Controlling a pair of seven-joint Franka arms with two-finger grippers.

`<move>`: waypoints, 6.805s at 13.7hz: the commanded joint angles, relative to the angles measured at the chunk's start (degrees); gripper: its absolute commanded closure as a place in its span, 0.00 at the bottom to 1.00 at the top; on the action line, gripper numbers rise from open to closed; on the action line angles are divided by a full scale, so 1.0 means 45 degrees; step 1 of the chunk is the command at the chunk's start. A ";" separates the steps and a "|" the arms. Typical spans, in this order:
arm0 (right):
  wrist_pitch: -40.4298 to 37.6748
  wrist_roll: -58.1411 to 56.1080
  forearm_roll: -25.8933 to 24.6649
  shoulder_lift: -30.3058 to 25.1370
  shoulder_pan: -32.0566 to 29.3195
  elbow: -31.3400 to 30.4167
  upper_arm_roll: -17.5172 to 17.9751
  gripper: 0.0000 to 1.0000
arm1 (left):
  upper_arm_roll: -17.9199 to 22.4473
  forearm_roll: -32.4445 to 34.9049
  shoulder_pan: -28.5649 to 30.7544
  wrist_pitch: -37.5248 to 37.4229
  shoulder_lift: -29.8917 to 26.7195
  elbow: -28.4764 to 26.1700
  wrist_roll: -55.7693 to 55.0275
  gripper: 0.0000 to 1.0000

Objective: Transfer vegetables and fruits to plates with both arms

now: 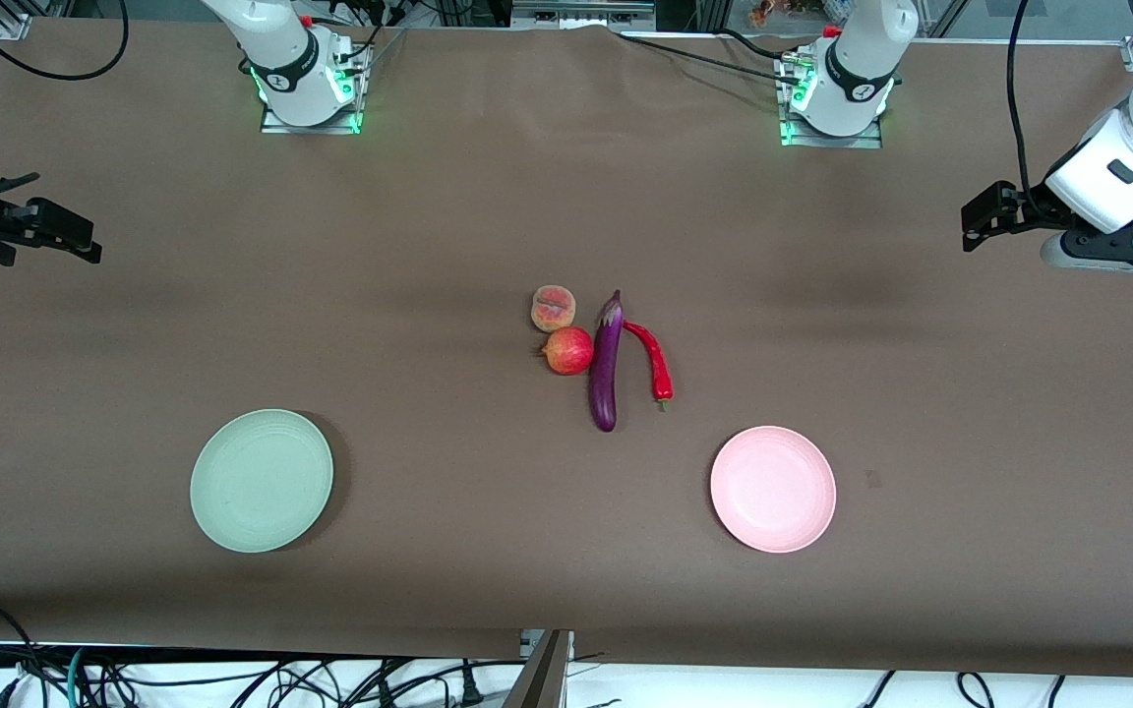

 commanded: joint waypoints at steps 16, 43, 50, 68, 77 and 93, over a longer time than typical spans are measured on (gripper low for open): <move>-0.0186 -0.0006 0.0109 0.0750 0.0485 0.0221 0.0061 0.00 | 0.0018 -0.0164 0.0059 -0.0103 0.0126 0.0284 0.0062 0.00; 0.2761 0.3312 0.2780 0.4341 0.2769 0.0201 0.0080 0.00 | -0.0080 -0.2000 -0.3903 0.4302 0.5746 0.0226 -0.6394 0.00; 0.4243 0.5325 0.2961 0.5261 0.5111 -0.0168 0.0080 0.00 | -0.0060 -0.1883 -0.5644 0.8739 0.8462 0.0187 -0.8980 0.00; 0.8623 0.8353 0.4347 0.7801 0.9371 -0.0346 0.0080 0.01 | 0.0758 -0.0596 -0.6211 0.6934 0.8060 0.0343 -0.8844 0.84; 0.8506 0.8353 0.4328 0.8152 0.9900 -0.0463 0.0080 0.01 | 0.1014 0.2044 -0.3909 0.4760 0.8053 0.3016 -0.3309 0.83; 0.4389 0.5082 0.3820 0.6494 0.9646 0.0084 -0.2802 0.82 | 0.0975 0.1926 -0.2676 0.8959 1.1824 0.5069 -0.1090 0.63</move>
